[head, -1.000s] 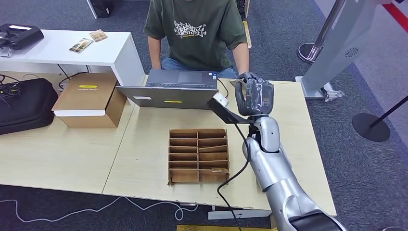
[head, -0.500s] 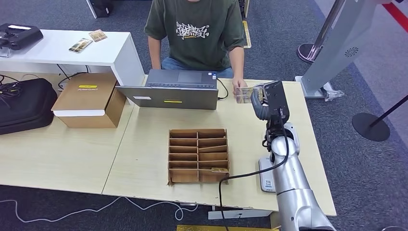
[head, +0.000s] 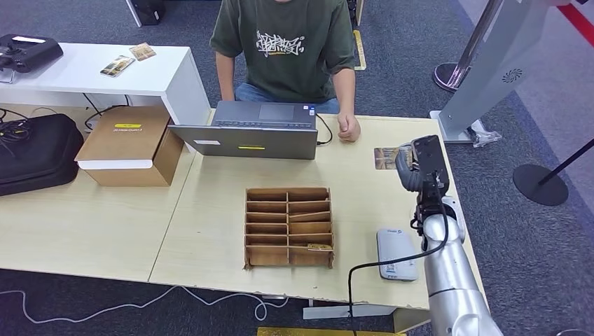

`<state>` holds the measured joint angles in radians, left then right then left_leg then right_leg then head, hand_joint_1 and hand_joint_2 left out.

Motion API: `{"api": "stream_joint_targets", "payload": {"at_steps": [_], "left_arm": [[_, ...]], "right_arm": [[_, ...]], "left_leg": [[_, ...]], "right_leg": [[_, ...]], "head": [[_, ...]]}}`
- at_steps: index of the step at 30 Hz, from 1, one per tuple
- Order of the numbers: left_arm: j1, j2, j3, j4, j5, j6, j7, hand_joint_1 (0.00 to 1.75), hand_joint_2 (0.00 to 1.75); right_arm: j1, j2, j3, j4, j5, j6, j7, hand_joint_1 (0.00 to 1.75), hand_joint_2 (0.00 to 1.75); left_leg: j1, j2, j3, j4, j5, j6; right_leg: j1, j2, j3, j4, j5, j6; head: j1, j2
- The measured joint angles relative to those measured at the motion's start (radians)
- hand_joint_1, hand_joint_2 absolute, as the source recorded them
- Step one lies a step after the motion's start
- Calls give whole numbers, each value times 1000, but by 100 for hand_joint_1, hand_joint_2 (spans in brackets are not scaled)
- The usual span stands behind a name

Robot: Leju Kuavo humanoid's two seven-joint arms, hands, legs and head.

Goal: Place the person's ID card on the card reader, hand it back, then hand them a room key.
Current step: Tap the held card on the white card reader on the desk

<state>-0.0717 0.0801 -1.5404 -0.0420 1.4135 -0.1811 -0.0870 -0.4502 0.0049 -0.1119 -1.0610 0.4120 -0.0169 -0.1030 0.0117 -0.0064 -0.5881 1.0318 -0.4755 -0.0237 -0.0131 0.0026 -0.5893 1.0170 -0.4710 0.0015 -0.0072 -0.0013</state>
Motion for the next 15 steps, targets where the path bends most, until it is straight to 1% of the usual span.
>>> {"api": "stream_joint_targets", "payload": {"at_steps": [5,15], "left_arm": [[0,-5,0,0,5,6,0,0,0],[0,-13,0,0,14,11,0,0,0]], "right_arm": [[61,-11,-18,-31,-9,1,13,175,175],[259,-9,-45,-191,22,-7,58,175,175]], "left_leg": [[0,0,0,0,0,0],[0,0,-1,0,-2,0]], "right_leg": [[0,0,0,0,-1,0],[0,-1,0,0,-1,1]], "head": [[0,0],[0,0]]}}
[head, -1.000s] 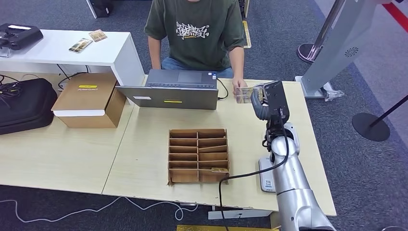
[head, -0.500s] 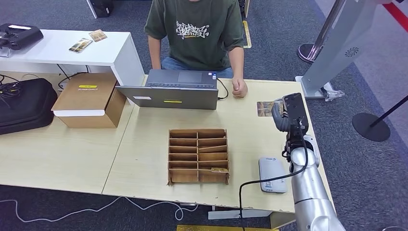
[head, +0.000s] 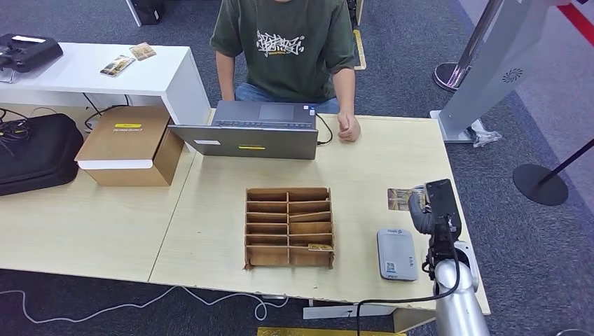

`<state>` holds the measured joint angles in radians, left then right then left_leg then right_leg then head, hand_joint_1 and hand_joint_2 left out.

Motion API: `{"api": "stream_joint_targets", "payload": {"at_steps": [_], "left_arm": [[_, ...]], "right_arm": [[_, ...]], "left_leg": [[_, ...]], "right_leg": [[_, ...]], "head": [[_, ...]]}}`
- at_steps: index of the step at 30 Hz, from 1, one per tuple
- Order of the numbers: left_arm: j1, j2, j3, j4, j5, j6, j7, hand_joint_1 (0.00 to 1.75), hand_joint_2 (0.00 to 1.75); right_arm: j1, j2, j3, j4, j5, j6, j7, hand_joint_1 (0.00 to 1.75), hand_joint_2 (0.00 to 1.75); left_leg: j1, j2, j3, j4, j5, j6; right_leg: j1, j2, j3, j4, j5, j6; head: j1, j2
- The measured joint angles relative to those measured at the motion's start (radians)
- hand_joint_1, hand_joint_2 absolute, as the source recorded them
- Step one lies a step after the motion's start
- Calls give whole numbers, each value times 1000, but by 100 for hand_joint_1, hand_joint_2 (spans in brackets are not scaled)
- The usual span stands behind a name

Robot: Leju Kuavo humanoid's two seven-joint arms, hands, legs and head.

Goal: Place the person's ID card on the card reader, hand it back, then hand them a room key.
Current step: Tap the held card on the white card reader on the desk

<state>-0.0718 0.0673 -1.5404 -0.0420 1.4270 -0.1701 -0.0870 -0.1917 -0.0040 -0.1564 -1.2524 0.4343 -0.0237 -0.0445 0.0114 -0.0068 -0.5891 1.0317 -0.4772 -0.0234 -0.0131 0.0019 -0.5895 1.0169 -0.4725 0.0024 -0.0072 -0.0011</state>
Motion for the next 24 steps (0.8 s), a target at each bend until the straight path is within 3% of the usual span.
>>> {"api": "stream_joint_targets", "payload": {"at_steps": [18,24], "left_arm": [[0,-2,0,0,6,0,0,0,0],[0,-6,0,0,17,0,0,0,0]], "right_arm": [[58,1,-8,-76,13,-1,10,175,175],[165,23,-8,-159,36,-13,30,175,175]], "left_leg": [[0,0,0,0,0,0],[0,-1,0,0,-1,0]], "right_leg": [[0,0,0,0,0,0],[0,-1,0,0,-1,0]], "head": [[0,0],[0,0]]}}
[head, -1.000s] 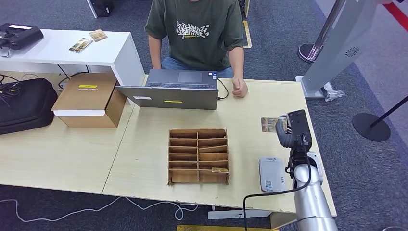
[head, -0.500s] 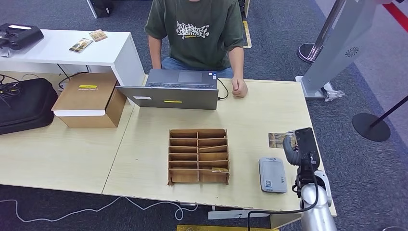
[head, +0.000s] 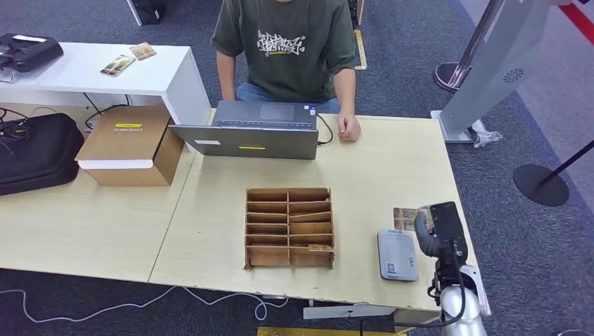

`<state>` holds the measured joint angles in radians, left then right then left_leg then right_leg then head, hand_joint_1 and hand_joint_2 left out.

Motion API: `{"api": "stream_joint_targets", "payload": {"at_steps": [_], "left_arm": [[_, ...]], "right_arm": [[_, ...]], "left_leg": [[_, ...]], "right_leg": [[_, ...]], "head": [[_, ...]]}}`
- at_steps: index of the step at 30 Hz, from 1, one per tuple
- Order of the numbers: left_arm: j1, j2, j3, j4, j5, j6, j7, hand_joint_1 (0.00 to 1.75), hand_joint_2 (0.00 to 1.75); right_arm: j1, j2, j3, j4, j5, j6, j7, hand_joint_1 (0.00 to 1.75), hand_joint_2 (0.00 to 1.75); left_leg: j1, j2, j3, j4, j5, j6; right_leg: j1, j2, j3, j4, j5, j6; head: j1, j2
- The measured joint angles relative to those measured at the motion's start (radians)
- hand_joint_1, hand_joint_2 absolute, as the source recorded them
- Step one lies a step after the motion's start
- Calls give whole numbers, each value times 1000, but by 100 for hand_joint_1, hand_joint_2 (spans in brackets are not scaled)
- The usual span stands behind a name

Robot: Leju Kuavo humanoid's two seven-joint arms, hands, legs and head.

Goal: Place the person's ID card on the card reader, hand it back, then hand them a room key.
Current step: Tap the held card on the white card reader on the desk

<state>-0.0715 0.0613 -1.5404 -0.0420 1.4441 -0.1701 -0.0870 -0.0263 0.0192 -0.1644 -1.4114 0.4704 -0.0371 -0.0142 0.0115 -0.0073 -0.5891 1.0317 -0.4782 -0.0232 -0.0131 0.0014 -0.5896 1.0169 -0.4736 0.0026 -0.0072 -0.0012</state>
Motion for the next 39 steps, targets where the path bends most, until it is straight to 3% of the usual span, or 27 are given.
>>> {"api": "stream_joint_targets", "payload": {"at_steps": [11,19,39], "left_arm": [[0,-1,0,0,7,3,0,0,0],[0,-3,0,0,22,4,0,0,0],[-1,-11,0,0,30,10,0,0,0]], "right_arm": [[186,71,-1,-202,74,29,66,175,175],[267,123,-8,-293,92,59,91,175,175],[233,169,-45,-242,98,109,76,175,175]], "left_leg": [[0,1,0,0,-1,0],[0,1,0,0,-1,0],[0,1,1,0,-1,0]], "right_leg": [[0,0,0,0,-1,0],[0,0,0,0,-1,0],[0,1,0,0,-1,0]], "head": [[0,0],[0,0],[0,0]]}}
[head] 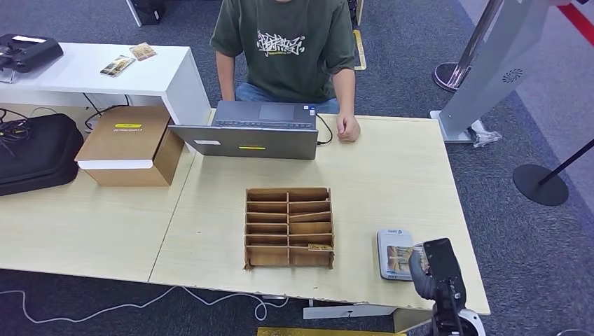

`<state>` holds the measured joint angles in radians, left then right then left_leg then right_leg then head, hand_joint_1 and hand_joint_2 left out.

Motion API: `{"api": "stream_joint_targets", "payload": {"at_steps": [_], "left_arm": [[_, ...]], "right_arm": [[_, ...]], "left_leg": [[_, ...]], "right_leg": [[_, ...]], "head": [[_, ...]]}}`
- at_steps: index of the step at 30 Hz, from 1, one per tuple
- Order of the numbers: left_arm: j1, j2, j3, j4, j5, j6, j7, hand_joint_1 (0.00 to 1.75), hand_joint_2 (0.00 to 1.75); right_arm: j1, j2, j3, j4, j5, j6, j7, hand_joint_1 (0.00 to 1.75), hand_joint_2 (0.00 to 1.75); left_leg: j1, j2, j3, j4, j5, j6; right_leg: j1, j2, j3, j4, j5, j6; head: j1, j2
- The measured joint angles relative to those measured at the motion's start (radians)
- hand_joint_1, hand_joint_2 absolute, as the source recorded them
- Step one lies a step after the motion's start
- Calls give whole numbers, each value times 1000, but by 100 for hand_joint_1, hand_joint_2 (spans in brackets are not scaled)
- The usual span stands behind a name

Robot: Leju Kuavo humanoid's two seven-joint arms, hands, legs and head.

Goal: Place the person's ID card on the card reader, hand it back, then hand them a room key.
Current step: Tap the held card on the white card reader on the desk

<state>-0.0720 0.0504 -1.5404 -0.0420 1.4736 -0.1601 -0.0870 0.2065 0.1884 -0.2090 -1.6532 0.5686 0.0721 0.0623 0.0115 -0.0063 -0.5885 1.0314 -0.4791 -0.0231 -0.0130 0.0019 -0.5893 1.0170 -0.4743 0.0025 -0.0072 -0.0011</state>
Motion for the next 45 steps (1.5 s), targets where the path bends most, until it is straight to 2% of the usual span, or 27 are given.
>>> {"api": "stream_joint_targets", "payload": {"at_steps": [21,34,45], "left_arm": [[0,1,0,0,-1,-9,-1,0,0],[0,2,0,0,-11,3,-6,0,0],[2,2,0,0,-9,0,-9,0,0]], "right_arm": [[-95,-4,2,161,-2,-20,-17,175,175],[-119,-21,10,215,-1,-22,-37,175,175],[-119,-65,19,211,1,-52,-46,175,175]], "left_leg": [[0,0,0,0,0,0],[0,0,1,0,0,0],[0,0,1,0,0,0]], "right_leg": [[0,0,0,0,0,0],[0,0,1,0,0,0],[0,0,1,0,0,0]], "head": [[0,0],[0,0],[0,0]]}}
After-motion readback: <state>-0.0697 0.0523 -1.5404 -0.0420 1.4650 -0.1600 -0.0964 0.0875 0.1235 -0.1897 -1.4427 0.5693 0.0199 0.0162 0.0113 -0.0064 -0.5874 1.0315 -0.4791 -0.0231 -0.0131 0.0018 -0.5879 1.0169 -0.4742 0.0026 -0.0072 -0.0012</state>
